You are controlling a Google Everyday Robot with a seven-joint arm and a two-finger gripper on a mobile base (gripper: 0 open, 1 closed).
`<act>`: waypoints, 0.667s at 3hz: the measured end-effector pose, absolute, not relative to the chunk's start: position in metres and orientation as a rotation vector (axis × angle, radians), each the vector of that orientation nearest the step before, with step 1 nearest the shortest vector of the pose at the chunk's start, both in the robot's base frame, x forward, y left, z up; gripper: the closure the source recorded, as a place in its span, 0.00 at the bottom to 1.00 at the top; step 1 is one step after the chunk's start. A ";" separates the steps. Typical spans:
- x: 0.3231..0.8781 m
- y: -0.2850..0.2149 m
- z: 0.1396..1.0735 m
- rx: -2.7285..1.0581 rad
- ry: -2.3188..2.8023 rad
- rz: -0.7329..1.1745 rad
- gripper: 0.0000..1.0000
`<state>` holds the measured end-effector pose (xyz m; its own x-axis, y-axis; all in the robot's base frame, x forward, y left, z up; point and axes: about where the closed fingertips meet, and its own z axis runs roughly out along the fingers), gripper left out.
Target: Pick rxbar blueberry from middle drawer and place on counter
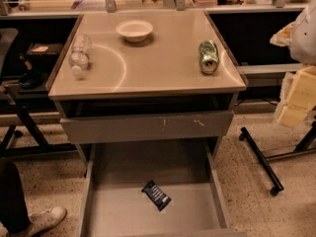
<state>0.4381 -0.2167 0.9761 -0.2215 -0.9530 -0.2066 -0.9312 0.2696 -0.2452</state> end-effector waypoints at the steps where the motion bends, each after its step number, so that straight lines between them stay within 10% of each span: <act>1: 0.438 -0.217 0.976 -1.725 2.232 -0.098 0.00; 2: 0.432 -0.206 0.955 -1.707 2.257 -0.089 0.00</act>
Offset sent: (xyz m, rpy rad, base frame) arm -0.0208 0.0326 -0.0740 0.0089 0.0600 -0.0630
